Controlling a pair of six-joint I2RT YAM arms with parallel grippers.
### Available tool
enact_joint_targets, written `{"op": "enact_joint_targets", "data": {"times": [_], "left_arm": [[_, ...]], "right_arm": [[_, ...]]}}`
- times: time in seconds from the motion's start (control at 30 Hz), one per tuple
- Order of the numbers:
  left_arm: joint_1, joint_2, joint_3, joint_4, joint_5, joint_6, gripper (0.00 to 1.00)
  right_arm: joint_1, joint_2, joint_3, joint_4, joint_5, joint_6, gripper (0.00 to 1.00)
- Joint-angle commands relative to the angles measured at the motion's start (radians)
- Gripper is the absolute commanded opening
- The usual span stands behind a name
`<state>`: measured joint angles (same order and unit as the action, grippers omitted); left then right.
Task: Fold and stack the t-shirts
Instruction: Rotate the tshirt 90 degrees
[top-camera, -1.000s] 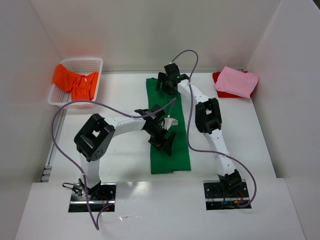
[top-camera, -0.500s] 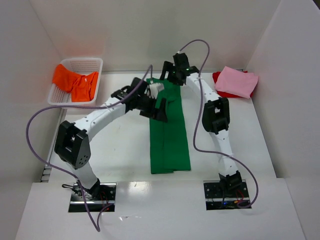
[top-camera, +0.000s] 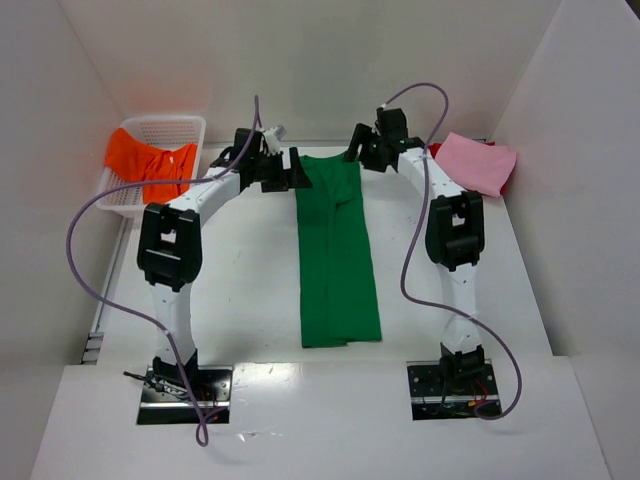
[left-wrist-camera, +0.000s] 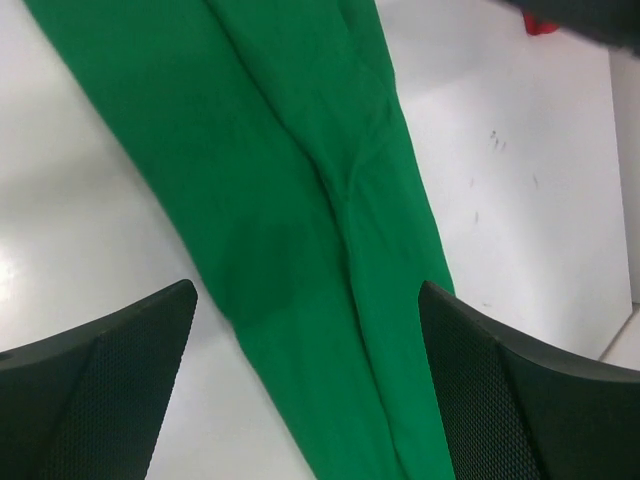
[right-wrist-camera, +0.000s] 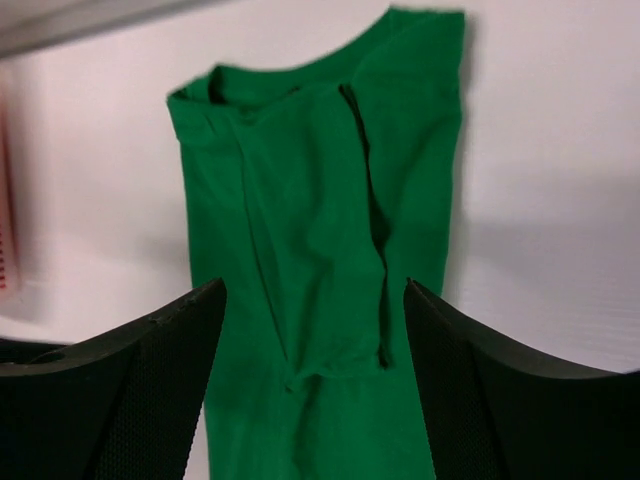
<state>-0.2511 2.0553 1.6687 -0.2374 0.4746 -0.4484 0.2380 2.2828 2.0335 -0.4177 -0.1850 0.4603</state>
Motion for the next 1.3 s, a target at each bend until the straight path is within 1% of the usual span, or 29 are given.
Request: {"op": "enact_joint_targets", "data": {"times": [0.0, 0.1, 0.2, 0.27, 0.3, 0.37, 0.7, 0.77, 0.97, 1.13, 1.27], "left_arm": [[-0.008, 0.064, 0.098, 0.096, 0.055, 0.026, 0.99], [-0.008, 0.078, 0.112, 0.103, 0.042, 0.034, 0.99], [-0.005, 0.084, 0.102, 0.152, 0.042, 0.033, 0.98], [0.001, 0.091, 0.102, 0.158, 0.053, 0.027, 0.98], [0.001, 0.099, 0.110, 0.170, 0.066, 0.004, 0.97], [0.001, 0.125, 0.120, 0.189, 0.089, -0.008, 0.97], [0.013, 0.157, 0.140, 0.181, 0.090, -0.009, 0.97], [0.021, 0.158, 0.140, 0.181, 0.090, -0.009, 0.97], [0.039, 0.184, 0.140, 0.184, 0.101, -0.027, 0.97], [0.039, 0.221, 0.148, 0.208, 0.131, -0.058, 0.98], [0.039, 0.241, 0.149, 0.230, 0.154, -0.083, 0.98]], "right_arm": [[0.011, 0.030, -0.010, 0.079, -0.091, -0.029, 0.75], [0.011, 0.051, -0.003, 0.096, -0.097, -0.037, 0.75], [0.011, 0.097, 0.037, 0.099, -0.106, -0.040, 0.74], [0.020, 0.142, 0.093, 0.066, -0.106, -0.040, 0.73], [0.020, 0.171, 0.130, 0.046, -0.106, -0.040, 0.70], [0.020, 0.198, 0.175, 0.024, -0.116, -0.040, 0.70], [0.020, 0.222, 0.146, 0.014, -0.119, -0.040, 0.67], [0.020, 0.231, 0.146, 0.014, -0.126, -0.040, 0.63], [0.020, 0.248, 0.143, 0.014, -0.157, -0.040, 0.41], [0.020, 0.248, 0.128, 0.014, -0.166, -0.040, 0.38], [0.027, 0.248, 0.128, 0.014, -0.166, -0.040, 0.30]]}}
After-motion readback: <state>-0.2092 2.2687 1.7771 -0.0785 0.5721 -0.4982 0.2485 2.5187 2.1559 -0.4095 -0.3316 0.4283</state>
